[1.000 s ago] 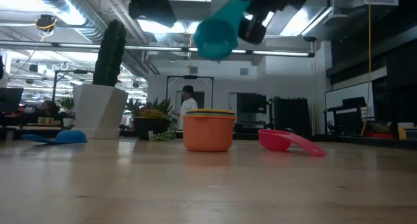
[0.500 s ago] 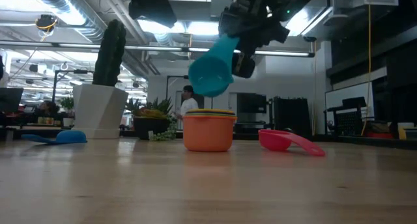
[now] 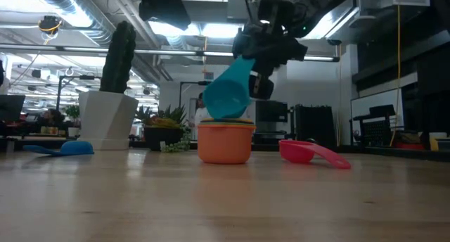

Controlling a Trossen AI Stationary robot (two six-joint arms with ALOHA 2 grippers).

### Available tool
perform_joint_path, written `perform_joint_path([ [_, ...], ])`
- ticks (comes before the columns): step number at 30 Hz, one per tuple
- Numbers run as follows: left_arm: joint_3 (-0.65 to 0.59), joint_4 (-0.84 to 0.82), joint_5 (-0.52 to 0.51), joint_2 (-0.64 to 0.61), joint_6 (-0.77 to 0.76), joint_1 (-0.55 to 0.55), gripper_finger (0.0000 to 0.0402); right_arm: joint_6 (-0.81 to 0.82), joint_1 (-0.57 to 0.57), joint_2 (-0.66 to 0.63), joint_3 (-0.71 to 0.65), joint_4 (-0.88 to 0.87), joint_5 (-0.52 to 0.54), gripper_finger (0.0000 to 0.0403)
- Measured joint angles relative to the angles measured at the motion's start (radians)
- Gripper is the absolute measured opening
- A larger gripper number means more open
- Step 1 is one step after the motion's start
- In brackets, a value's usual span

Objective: Nest measuring cups in basket
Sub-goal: Stack the sky blue measuring cup on top of the yellow measuring cup

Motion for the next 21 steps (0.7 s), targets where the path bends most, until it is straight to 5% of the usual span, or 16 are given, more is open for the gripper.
perform_joint_path([
  [21, 0.000, 0.000, 0.000, 0.000, 0.000, 0.000, 0.0085, 0.026, 0.000, 0.013, 0.000, 0.001, 0.012, 0.0033],
])
